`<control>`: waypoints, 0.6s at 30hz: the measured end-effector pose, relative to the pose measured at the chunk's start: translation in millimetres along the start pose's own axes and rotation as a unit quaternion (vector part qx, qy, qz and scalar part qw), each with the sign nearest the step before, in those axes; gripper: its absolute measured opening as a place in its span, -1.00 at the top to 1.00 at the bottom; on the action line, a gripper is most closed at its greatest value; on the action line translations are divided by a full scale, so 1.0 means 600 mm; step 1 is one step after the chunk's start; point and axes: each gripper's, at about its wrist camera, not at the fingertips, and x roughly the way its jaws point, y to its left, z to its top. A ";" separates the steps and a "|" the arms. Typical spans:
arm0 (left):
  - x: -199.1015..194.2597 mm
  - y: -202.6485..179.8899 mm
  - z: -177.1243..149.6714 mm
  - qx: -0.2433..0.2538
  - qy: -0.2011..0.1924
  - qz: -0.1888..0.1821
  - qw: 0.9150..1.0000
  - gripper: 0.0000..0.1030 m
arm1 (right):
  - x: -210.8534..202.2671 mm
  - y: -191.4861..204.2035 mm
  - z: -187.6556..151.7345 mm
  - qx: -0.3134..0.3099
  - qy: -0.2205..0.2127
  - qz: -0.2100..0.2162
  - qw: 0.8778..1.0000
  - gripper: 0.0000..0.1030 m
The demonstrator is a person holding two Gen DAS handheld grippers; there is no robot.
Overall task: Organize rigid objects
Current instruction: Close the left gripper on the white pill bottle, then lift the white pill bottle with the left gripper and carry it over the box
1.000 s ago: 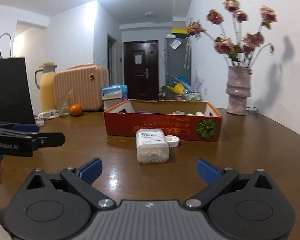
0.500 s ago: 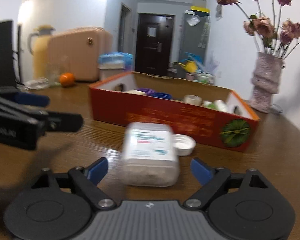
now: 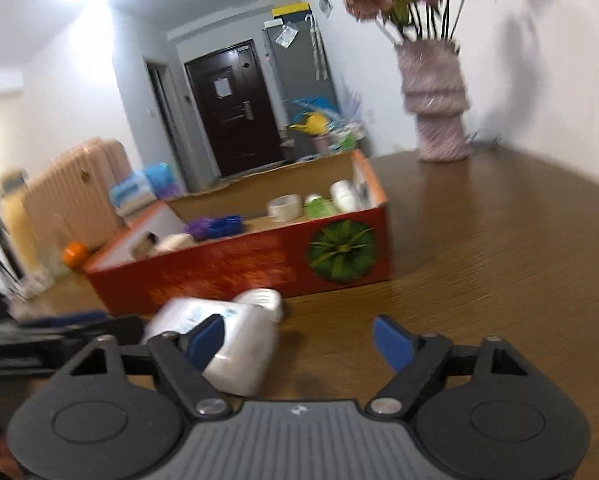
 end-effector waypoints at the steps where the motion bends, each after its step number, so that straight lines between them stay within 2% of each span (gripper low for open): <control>1: 0.009 0.000 0.002 -0.010 0.004 0.001 1.000 -0.29 | 0.006 -0.003 0.002 0.018 0.013 0.017 1.000 -0.25; 2: 0.019 0.002 0.003 -0.023 0.014 -0.006 1.000 -0.04 | 0.016 -0.005 0.003 0.038 0.028 0.036 0.998 -0.07; 3: 0.027 0.006 0.002 -0.040 0.018 -0.023 0.999 0.02 | 0.026 -0.009 0.002 0.056 0.040 0.056 0.996 0.06; 4: 0.031 0.008 0.002 -0.054 0.021 -0.035 0.998 0.16 | 0.033 -0.014 -0.001 0.073 0.042 0.077 0.993 0.12; 5: 0.033 0.010 0.001 -0.069 0.025 -0.050 0.996 0.33 | 0.039 -0.020 -0.004 0.093 0.044 0.101 0.990 0.27; 6: 0.030 0.010 0.000 -0.076 0.028 -0.061 0.995 0.31 | 0.043 -0.022 -0.007 0.111 0.048 0.119 0.986 0.39; 7: 0.026 0.005 -0.002 -0.077 0.026 -0.052 0.995 0.32 | 0.044 -0.024 -0.008 0.125 0.053 0.127 0.982 0.42; 9: 0.012 -0.008 -0.009 -0.066 0.019 -0.039 0.997 0.32 | 0.035 -0.016 -0.009 0.112 0.053 0.123 0.985 0.54; 13: -0.039 -0.021 -0.036 -0.083 0.022 -0.023 0.996 0.32 | 0.002 0.004 -0.022 0.095 0.064 0.124 0.986 0.58; 18: -0.133 -0.046 -0.080 -0.096 0.002 -0.015 0.995 0.33 | -0.064 0.029 -0.058 0.089 0.063 0.129 0.986 0.59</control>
